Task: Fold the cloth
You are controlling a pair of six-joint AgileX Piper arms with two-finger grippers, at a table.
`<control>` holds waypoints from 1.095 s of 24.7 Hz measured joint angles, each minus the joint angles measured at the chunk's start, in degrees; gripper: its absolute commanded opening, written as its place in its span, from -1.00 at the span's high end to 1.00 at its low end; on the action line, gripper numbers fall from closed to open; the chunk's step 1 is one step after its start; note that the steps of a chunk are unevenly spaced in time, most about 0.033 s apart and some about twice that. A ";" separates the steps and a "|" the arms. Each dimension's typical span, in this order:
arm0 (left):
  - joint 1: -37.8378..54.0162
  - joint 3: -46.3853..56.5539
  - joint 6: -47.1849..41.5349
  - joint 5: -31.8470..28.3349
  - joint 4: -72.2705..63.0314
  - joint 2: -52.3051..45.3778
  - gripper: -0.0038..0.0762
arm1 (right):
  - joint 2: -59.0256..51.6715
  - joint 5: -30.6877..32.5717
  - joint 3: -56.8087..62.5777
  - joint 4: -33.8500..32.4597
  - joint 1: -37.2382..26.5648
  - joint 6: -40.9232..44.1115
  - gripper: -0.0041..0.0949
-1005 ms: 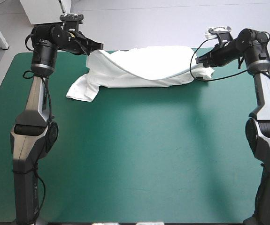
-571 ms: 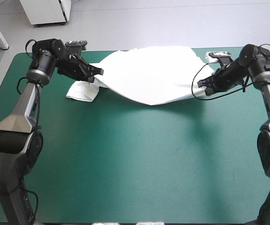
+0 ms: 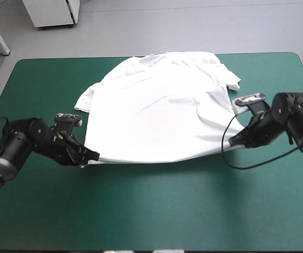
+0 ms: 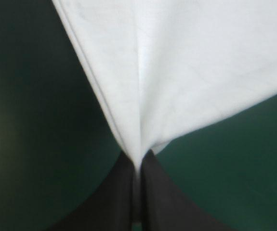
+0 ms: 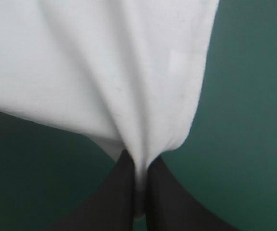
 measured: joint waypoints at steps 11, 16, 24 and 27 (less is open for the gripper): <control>0.00 24.45 2.43 0.67 -2.88 -19.72 0.93 | -23.70 -2.29 30.14 -1.50 1.51 2.16 0.95; 0.00 26.93 1.83 2.89 -2.88 -22.98 0.93 | -24.80 -0.70 30.89 -0.57 1.51 2.20 0.95; 0.00 27.91 -0.23 5.81 -2.52 -29.03 0.93 | -25.92 2.85 31.00 -0.51 4.58 2.34 0.95; 0.00 28.15 -0.23 6.96 -1.92 -29.81 0.93 | -25.92 3.11 31.00 -0.51 4.95 2.40 0.95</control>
